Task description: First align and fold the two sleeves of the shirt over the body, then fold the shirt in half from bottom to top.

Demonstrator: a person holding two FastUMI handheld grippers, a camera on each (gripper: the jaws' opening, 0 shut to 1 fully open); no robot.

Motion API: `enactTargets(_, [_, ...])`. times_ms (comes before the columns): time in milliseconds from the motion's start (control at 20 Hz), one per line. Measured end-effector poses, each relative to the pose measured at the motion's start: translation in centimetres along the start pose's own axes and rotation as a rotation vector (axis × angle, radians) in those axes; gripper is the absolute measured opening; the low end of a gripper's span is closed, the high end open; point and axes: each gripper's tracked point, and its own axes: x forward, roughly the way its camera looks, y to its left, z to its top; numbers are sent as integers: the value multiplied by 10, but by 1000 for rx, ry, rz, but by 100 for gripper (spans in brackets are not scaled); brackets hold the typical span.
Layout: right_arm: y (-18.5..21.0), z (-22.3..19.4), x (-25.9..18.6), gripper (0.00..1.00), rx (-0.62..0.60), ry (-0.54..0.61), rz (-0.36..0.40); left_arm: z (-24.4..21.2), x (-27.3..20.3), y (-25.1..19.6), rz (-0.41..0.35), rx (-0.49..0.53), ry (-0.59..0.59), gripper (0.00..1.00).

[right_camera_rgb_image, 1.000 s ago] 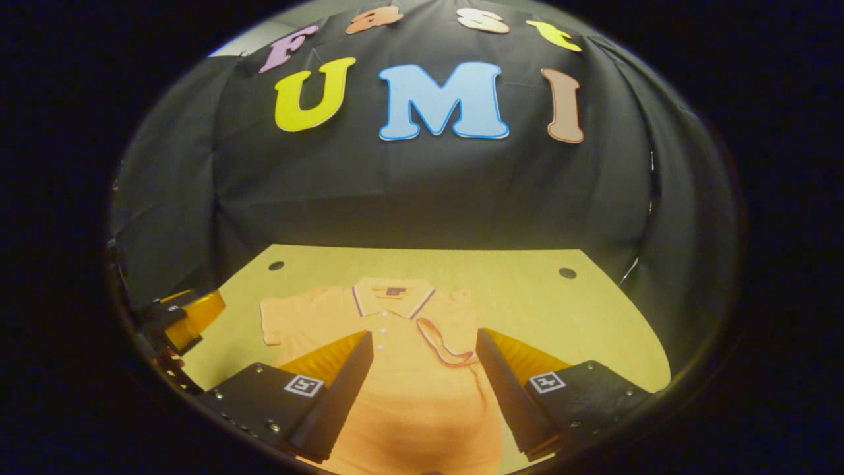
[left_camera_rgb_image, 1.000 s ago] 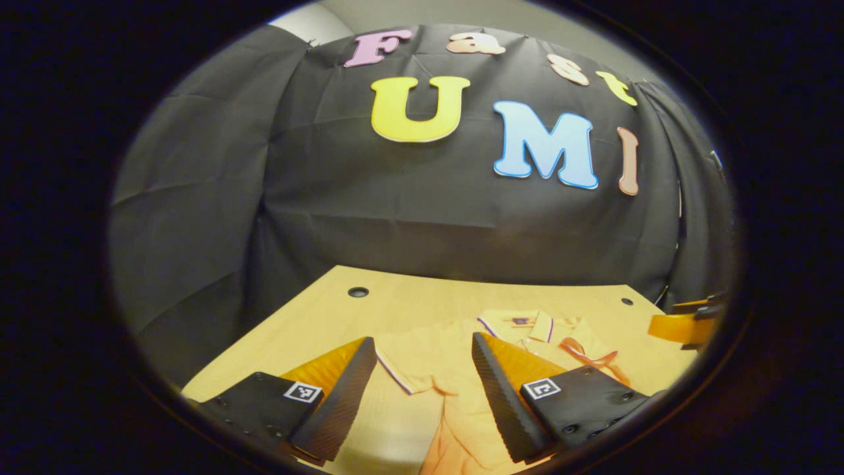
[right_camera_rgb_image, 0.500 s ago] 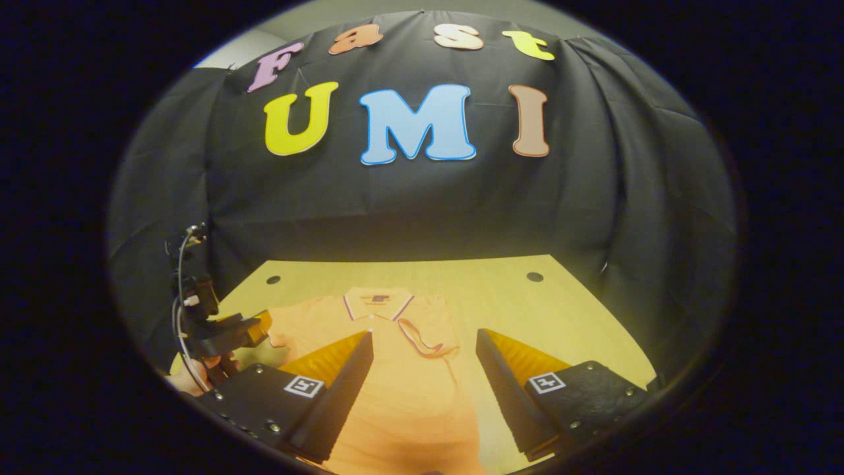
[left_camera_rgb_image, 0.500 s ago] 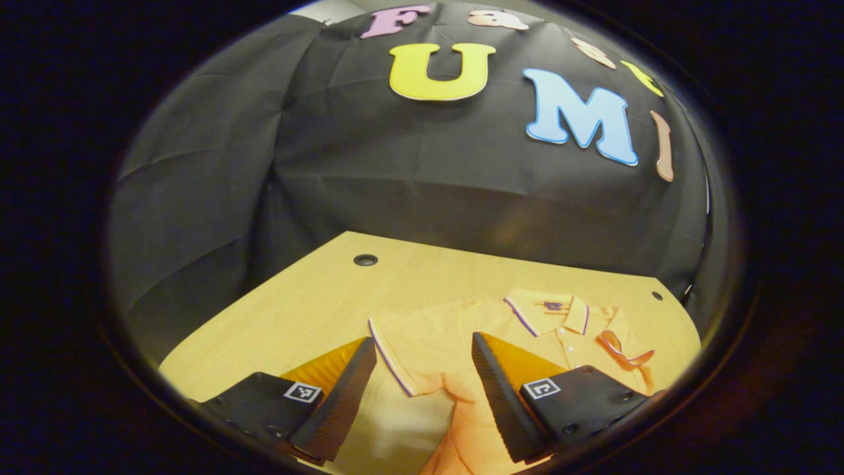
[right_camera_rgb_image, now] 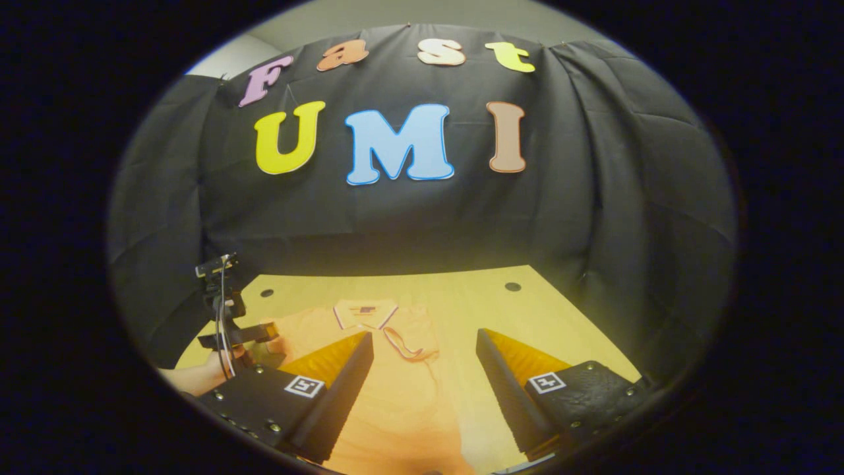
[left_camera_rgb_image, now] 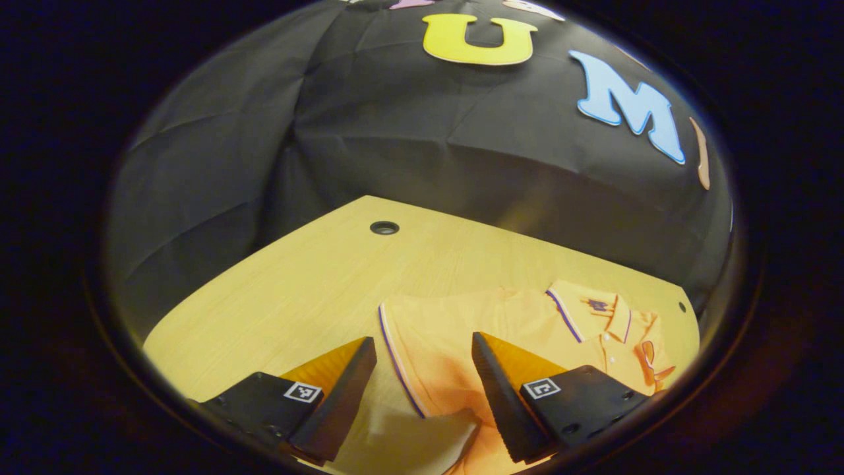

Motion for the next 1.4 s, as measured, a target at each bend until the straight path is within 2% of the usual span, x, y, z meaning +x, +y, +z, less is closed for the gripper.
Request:
enactTargets(300, [6, -10, -1, 97, -27, 35, 11, -8, 35, 16, 70, 17, 47, 94])
enactTargets(500, [16, -15, 3, 97, -22, 62, 39, -16, 42, 5, 55, 117, 92, 94])
enactTargets(600, [17, -16, 5, 97, -12, 64, 46, -14, 45, 1, 49, 129, 94, 95])
enactTargets(700, [17, -15, 6, 97, -11, 65, 47, -16, 45, 3, 52, 135, 98, 91])
enactTargets(750, [16, -16, 6, 97, -11, 68, 47, -17, 45, 8, 66, 155, 104, 63])
enactTargets(900, [17, -21, 9, 97, 7, 89, 47, -16, 45, 3, 62, 152, 102, 42])
enactTargets(950, [18, -21, 9, 97, 19, 90, 51, -18, 45, 3, 67, 167, 107, 29])
enactTargets(1050, [17, -22, 9, 97, 13, 88, 51, -16, 46, -2, 55, 184, 112, 29])
enactTargets(1100, [15, -21, 8, 97, 1, 84, 47, -18, 45, -3, 55, 187, 116, 13])
enactTargets(1200, [14, -22, 4, 97, 1, 81, 45, -16, 45, -5, 35, 168, 111, 14])
enactTargets(1300, [9, -23, 2, 97, 7, 79, 38, -6, 39, -5, 27, 113, 80, 8])
enactTargets(1400, [2, -27, 1, 97, 4, 85, 20, 9, 32, -9, 17, 93, 28, 7])
